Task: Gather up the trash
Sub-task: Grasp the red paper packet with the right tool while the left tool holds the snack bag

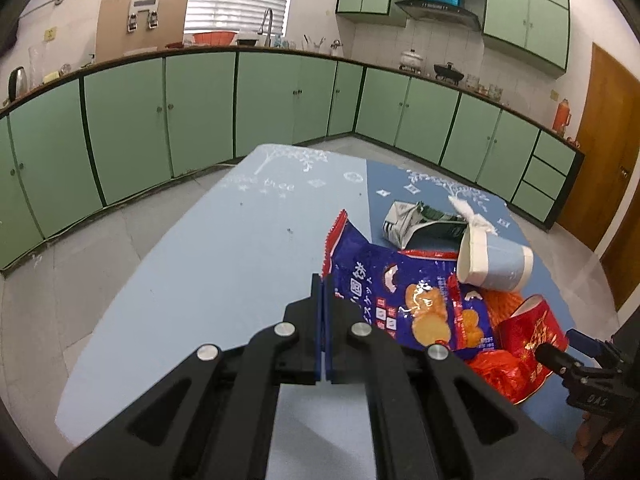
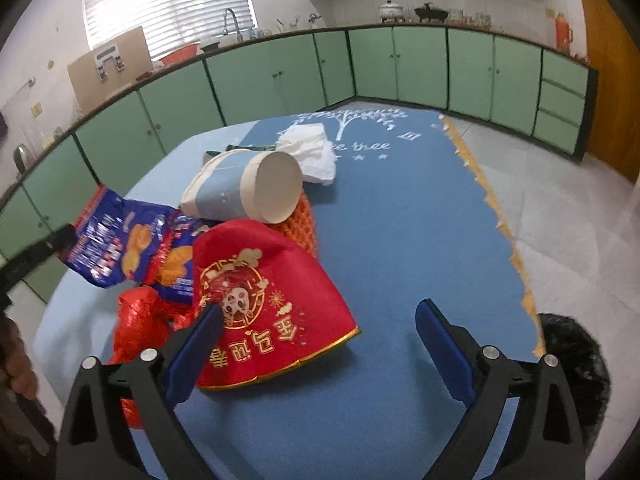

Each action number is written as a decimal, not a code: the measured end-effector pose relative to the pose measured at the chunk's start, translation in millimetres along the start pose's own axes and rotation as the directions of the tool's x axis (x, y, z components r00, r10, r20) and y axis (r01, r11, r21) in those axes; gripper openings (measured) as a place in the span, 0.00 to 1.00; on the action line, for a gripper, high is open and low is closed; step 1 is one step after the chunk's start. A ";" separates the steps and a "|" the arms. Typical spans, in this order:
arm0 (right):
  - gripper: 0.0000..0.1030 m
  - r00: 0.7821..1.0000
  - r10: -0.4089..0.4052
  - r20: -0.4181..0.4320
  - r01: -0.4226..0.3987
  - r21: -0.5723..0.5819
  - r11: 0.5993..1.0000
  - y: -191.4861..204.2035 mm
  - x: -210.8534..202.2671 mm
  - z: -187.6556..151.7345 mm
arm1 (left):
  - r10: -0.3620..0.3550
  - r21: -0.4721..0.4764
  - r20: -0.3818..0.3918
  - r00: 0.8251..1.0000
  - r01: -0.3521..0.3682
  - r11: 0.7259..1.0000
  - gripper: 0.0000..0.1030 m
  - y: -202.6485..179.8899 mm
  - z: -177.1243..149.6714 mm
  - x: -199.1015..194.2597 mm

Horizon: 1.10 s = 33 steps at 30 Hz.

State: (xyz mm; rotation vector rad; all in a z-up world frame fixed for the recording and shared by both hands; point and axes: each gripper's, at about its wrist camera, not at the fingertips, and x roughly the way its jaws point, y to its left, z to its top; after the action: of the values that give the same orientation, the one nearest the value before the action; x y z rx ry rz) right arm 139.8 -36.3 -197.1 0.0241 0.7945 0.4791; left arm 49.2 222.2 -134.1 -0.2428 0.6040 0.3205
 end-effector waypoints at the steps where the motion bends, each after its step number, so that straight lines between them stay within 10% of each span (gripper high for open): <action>1: 0.86 1.000 0.024 -0.005 -0.024 0.012 1.000 -0.9 1.2 0.5 | 0.000 0.002 -0.003 1.000 0.000 1.000 0.00 0.0 0.0 1.1; 11: 0.20 0.985 0.171 -0.006 -0.171 0.026 0.985 2.9 -3.3 8.9 | -0.006 0.010 -0.007 1.000 0.006 1.000 0.00 -5.7 2.8 1.3; 33: 0.10 0.979 0.126 0.158 -0.116 -0.069 0.991 -1.4 -93.5 30.2 | -0.170 0.094 0.161 0.972 0.156 0.983 0.00 -59.0 34.9 -66.0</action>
State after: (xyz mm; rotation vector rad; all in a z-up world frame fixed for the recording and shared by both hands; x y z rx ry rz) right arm 105.2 -72.3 -112.5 0.0558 0.6213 0.6085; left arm 37.4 164.1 -59.7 -0.1840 0.4257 0.1549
